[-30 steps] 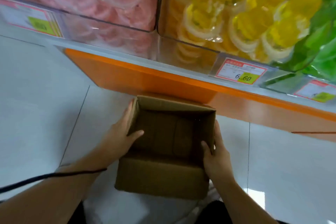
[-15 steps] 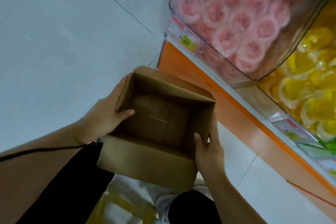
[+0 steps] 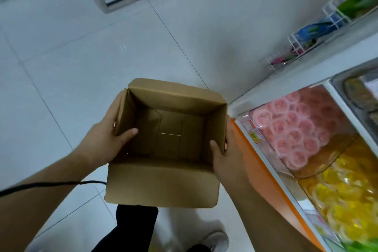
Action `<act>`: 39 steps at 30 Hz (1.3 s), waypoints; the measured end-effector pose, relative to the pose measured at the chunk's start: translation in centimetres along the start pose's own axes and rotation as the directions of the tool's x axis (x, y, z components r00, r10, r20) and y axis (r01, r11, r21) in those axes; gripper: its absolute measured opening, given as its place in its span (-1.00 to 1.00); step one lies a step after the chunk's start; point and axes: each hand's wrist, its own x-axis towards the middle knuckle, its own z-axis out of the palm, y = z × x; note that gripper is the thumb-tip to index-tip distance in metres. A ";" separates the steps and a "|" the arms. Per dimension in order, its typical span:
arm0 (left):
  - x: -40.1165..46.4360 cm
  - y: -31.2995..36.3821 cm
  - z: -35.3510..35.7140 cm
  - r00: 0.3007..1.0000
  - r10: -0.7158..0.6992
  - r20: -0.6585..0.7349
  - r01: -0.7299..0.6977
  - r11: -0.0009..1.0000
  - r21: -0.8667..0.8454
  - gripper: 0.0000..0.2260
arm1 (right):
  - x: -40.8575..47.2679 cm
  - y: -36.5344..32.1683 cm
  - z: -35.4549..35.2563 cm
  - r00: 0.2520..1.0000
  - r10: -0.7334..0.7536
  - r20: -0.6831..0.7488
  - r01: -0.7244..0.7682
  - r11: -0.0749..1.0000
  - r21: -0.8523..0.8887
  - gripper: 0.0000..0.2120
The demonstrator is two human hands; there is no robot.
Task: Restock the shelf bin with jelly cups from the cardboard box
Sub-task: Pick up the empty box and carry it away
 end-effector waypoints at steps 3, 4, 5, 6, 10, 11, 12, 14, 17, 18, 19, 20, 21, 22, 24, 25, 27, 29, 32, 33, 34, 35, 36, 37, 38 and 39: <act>0.5 1.1 -2.7 0.999 -0.025 -0.028 0.025 1.000 -0.017 -0.16 | 1.2 -4.0 -1.5 0.999 -0.026 0.041 0.026 1.000 -0.001 -0.30; 0.8 1.6 -3.6 0.999 -0.033 -0.031 0.032 0.999 -0.021 -0.16 | 1.7 -5.1 -1.7 0.998 -0.030 0.048 0.030 0.999 0.016 -0.30; 1.2 2.3 -4.6 0.999 -0.035 -0.034 0.035 0.999 -0.028 -0.16 | 2.3 -6.4 -2.0 0.998 -0.036 0.043 0.035 0.999 0.032 -0.30; 1.7 3.0 -5.7 0.999 -0.034 -0.040 0.033 0.999 -0.033 -0.16 | 2.8 -7.7 -2.2 0.999 -0.044 0.025 0.043 0.998 0.047 -0.29; 3.7 5.7 -9.9 0.998 -0.035 -0.048 0.033 0.999 -0.024 -0.15 | 4.7 -12.7 -4.0 0.997 -0.066 0.045 0.063 0.996 0.063 -0.27; 4.2 6.4 -10.8 0.998 -0.035 -0.051 0.034 0.999 -0.023 -0.15 | 5.2 -13.8 -4.6 0.996 -0.079 0.046 0.076 0.995 0.058 -0.28; 4.7 7.2 -11.6 0.998 -0.033 -0.054 0.032 0.999 -0.021 -0.15 | 5.7 -14.9 -5.2 0.995 -0.096 0.034 0.094 0.994 0.056 -0.28; 5.7 8.7 -13.2 0.998 -0.031 -0.059 0.031 0.999 -0.012 -0.15 | 6.7 -16.9 -6.3 0.993 -0.121 0.009 0.121 0.991 0.055 -0.27; 7.3 11.3 -15.1 0.997 -0.026 -0.066 0.026 1.000 -0.005 -0.15 | 8.1 -19.2 -7.6 0.992 -0.124 -0.015 0.125 0.989 0.085 -0.25; 7.8 12.1 -15.7 0.997 -0.029 -0.067 0.029 1.000 -0.007 -0.15 | 8.7 -19.9 -8.0 0.992 -0.128 -0.021 0.129 0.987 0.100 -0.25; 8.3 12.9 -16.3 0.997 -0.029 -0.069 0.029 1.000 -0.008 -0.15 | 9.3 -20.6 -8.5 0.991 -0.130 -0.019 0.131 0.986 0.106 -0.25; 8.9 13.7 -16.8 0.997 -0.024 -0.071 0.024 1.000 -0.009 -0.14 | 9.9 -21.3 -9.0 0.991 -0.131 -0.016 0.132 0.986 0.106 -0.26; 9.5 14.5 -17.4 0.997 -0.019 -0.072 0.019 1.000 -0.006 -0.14 | 10.5 -22.1 -9.4 0.992 -0.129 -0.014 0.130 0.986 0.100 -0.26; 10.2 15.4 -18.0 0.997 -0.021 -0.073 0.021 1.000 0.003 -0.14 | 11.3 -22.8 -9.8 0.991 -0.130 -0.010 0.130 0.987 0.091 -0.26; 11.6 16.8 -18.8 0.996 -0.044 -0.076 0.046 0.999 0.024 -0.14 | 12.9 -24.2 -10.6 0.991 -0.133 -0.002 0.133 0.988 0.078 -0.26; 12.3 17.5 -19.2 0.995 -0.051 -0.088 0.054 0.998 0.029 -0.14 | 13.5 -24.9 -10.9 0.990 -0.140 0.004 0.139 0.987 0.085 -0.26; 14.0 19.3 -19.9 0.994 -0.051 -0.093 0.055 0.997 0.045 -0.14 | 15.1 -25.9 -11.8 0.992 -0.125 0.001 0.124 0.986 0.113 -0.28; 16.0 21.0 -20.3 0.994 -0.062 -0.090 0.068 0.996 0.066 -0.14 | 16.6 -27.0 -12.7 0.993 -0.115 -0.002 0.114 0.984 0.139 -0.29; 19.0 23.4 -20.6 0.995 -0.057 -0.076 0.063 0.996 0.071 -0.14 | 19.0 -28.3 -14.0 0.997 -0.079 -0.018 0.081 0.984 0.157 -0.29; 20.2 24.1 -20.8 0.997 -0.052 -0.061 0.056 0.996 0.072 -0.15 | 19.9 -28.7 -14.4 0.998 -0.056 -0.028 0.060 0.985 0.159 -0.29; 21.6 24.7 -21.0 0.998 -0.049 -0.043 0.052 0.996 0.072 -0.14 | 20.7 -29.2 -14.7 0.999 -0.037 -0.036 0.043 0.986 0.161 -0.28; 23.1 25.2 -21.3 0.999 -0.045 -0.026 0.047 0.996 0.074 -0.14 | 21.6 -29.7 -15.0 0.999 -0.023 -0.038 0.029 0.987 0.161 -0.28; 24.6 25.9 -21.6 0.999 -0.039 -0.007 0.039 0.996 0.077 -0.13 | 22.7 -30.3 -15.3 0.999 -0.009 -0.042 0.016 0.985 0.169 -0.28; 26.1 26.6 -21.8 0.999 -0.033 0.014 0.032 0.996 0.080 -0.13 | 23.8 -30.7 -15.8 0.999 0.006 -0.048 0.003 0.983 0.186 -0.28; 27.6 27.4 -21.9 0.999 -0.026 0.031 0.023 0.996 0.081 -0.13 | 24.8 -31.1 -16.2 0.998 0.020 -0.059 -0.008 0.980 0.199 -0.28; 29.3 28.4 -22.1 0.999 -0.015 0.046 0.011 0.996 0.084 -0.13 | 25.8 -31.8 -16.7 0.996 0.034 -0.078 -0.017 0.978 0.207 -0.28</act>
